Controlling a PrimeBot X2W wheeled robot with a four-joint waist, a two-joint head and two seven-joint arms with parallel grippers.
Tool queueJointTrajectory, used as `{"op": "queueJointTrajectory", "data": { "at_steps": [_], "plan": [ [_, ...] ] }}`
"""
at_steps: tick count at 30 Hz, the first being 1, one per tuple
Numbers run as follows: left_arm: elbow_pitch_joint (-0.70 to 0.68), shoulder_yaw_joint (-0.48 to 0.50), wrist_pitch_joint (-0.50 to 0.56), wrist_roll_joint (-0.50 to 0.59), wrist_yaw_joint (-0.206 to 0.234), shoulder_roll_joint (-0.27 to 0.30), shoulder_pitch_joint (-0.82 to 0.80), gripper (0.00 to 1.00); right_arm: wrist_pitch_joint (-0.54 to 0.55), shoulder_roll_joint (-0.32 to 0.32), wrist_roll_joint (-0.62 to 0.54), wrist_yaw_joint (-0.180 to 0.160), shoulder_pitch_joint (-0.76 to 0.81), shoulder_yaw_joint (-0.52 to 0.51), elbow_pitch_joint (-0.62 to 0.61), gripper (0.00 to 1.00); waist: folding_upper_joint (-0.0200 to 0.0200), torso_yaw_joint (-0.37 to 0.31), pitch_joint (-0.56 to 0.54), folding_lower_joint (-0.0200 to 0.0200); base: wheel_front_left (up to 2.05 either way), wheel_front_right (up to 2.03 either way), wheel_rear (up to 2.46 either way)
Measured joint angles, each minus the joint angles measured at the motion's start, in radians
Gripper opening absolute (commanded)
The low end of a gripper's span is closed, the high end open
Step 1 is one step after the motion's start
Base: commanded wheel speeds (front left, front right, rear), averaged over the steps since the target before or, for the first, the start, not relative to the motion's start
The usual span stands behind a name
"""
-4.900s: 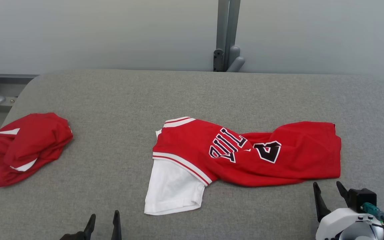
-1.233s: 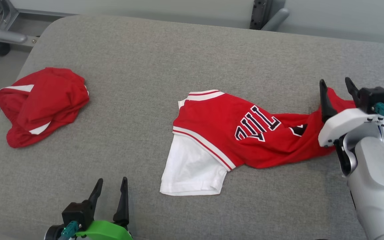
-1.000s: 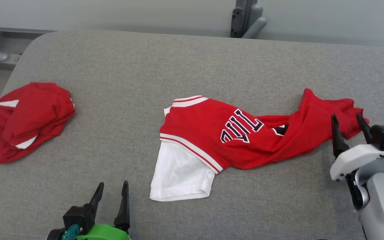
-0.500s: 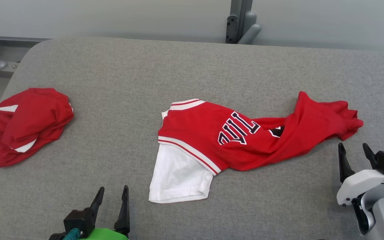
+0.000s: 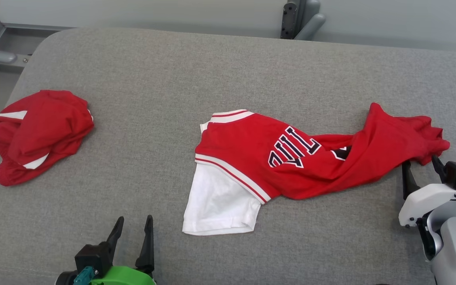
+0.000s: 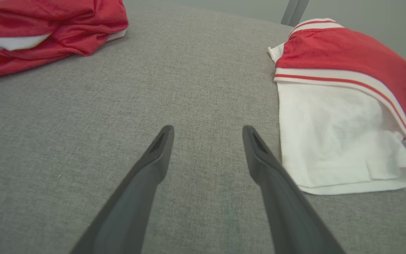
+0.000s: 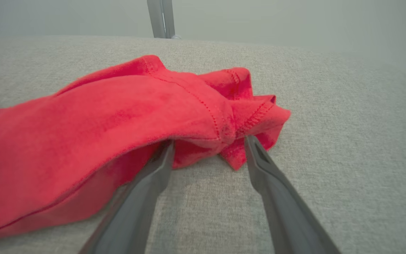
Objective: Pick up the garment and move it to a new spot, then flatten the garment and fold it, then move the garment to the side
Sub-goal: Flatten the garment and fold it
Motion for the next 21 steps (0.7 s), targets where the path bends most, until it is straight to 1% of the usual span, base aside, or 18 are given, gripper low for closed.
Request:
{"op": "queueJointTrajectory", "data": {
  "at_steps": [6, 9, 12, 16, 17, 19, 20, 21],
  "plan": [
    [-0.002, 0.003, 0.0, -0.001, 0.0, 0.0, -0.008, 1.0, 0.0, 0.005, -0.024, 0.0, -0.02, -0.014, 0.008, 1.0, 0.0, 0.009, 0.017, 0.0, 0.0, 0.0, 0.0],
    [-0.002, 0.004, 0.0, -0.001, 0.0, 0.0, -0.01, 1.0, 0.0, 0.01, -0.03, 0.0, -0.02, -0.019, 0.007, 0.94, 0.0, 0.008, 0.02, 0.0, 0.0, 0.0, 0.0],
    [-0.002, 0.003, 0.0, -0.002, 0.0, 0.0, -0.011, 1.0, 0.0, 0.012, -0.036, 0.0, -0.02, -0.021, -0.003, 0.95, -0.0001, 0.005, 0.019, 0.0, 0.0, 0.0, 0.0],
    [-0.002, 0.001, 0.0, -0.004, 0.0, 0.0, -0.013, 1.0, 0.0, 0.017, -0.038, 0.0, -0.017, -0.023, -0.02, 0.91, 0.0, 0.0, 0.016, 0.0, 0.0, 0.0, 0.0],
    [-0.002, 0.001, 0.0, -0.004, 0.0, 0.0, -0.013, 1.0, 0.0, 0.02, -0.038, 0.0, -0.016, -0.024, -0.025, 0.84, 0.0, -0.001, 0.015, 0.0, 0.0, 0.0, 0.0],
    [-0.002, 0.001, 0.0, -0.004, 0.0, 0.0, -0.013, 1.0, 0.0, 0.021, -0.038, 0.0, -0.015, -0.024, -0.03, 0.74, 0.0, -0.003, 0.016, 0.0, 0.0, 0.0, 0.0],
    [-0.002, 0.0, 0.0, -0.004, 0.0, 0.0, -0.013, 1.0, 0.0, 0.021, -0.038, 0.0, -0.014, -0.024, -0.03, 0.65, 0.0, -0.003, 0.016, 0.0, 0.0, 0.0, 0.0],
    [-0.002, -0.001, 0.0, -0.005, 0.0, 0.0, -0.014, 1.0, 0.0, 0.021, -0.038, 0.0, -0.014, -0.025, -0.03, 0.47, 0.0, -0.003, 0.017, 0.0, 0.0, 0.0, 0.0]
  ]
}}
